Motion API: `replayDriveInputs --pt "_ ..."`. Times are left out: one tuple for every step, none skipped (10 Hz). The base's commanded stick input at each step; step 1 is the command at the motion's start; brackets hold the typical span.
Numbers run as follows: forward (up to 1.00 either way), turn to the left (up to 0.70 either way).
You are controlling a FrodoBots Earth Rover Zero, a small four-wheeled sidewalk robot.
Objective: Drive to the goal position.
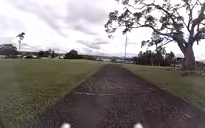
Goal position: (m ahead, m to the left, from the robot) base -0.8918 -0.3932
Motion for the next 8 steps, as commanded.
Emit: replayDriveInputs --pt "0.00 -0.70" --pt "0.00 -0.70" --pt "0.00 -0.70" --pt "0.00 -0.70" --pt "0.00 -0.70" --pt "0.00 -0.70" --pt "0.00 -0.70" --pt "0.00 -0.70"
